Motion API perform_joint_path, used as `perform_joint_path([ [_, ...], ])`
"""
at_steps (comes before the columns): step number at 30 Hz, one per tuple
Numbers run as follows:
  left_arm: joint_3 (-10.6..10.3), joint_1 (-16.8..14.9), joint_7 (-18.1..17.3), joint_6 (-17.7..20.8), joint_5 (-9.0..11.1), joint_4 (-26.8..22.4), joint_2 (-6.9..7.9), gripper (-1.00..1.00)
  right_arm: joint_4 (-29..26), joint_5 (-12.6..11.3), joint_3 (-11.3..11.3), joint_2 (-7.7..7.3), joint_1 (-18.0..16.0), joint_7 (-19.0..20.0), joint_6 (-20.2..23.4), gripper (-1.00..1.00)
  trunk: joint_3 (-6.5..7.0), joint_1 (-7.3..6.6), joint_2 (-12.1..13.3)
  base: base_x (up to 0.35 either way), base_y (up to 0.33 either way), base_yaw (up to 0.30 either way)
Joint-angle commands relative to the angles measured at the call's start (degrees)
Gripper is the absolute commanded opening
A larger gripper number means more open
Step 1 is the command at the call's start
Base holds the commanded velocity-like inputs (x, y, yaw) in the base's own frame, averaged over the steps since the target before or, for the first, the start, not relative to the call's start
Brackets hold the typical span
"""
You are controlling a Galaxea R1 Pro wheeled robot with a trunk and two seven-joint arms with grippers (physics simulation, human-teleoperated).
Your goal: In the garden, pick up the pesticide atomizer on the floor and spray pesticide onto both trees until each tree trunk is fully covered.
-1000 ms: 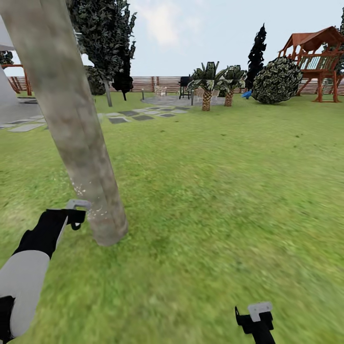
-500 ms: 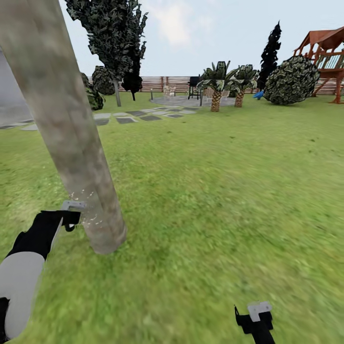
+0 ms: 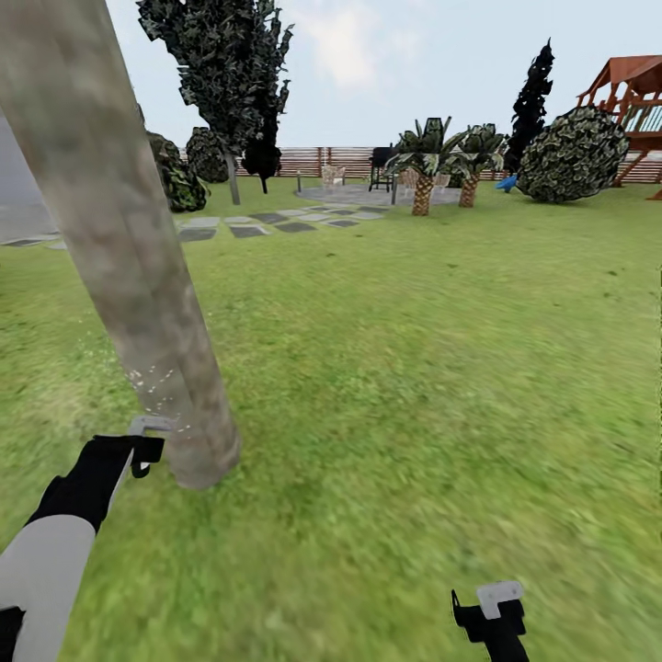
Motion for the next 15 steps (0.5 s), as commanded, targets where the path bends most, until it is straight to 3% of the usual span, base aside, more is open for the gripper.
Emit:
perform_joint_path([
  [1, 0.2, 0.0, 0.0, 0.0, 0.0, 0.0, 0.08, -1.0, 0.0, 0.0, 0.0, 0.0, 0.0, 0.0, 0.0, 1.0, 0.0, 0.0, 0.0, 0.0, -0.27, 0.0],
  [7, 1.0, 1.0, 2.3, -0.1, 0.0, 0.0, 0.16, -1.0, 0.0, 0.0, 0.0, 0.0, 0.0, 0.0, 0.0, 1.0, 0.0, 0.0, 0.0, 0.0, -0.273, 0.0],
  [11, 1.5, 1.9, 3.1, 0.0, 0.2, -0.1, -0.6, -1.0, 0.0, 0.0, 0.0, -0.05, 0.0, 0.0, 0.0, 1.0, 0.0, 0.0, 0.0, 0.0, -0.273, 0.0],
  [15, 1.7, 2.8, 4.8, -1.5, 0.4, 3.0, -0.91, -1.0, 0.0, 0.0, 0.0, 0.0, 0.0, 0.0, 0.0, 1.0, 0.0, 0.0, 0.0, 0.0, -0.273, 0.0],
])
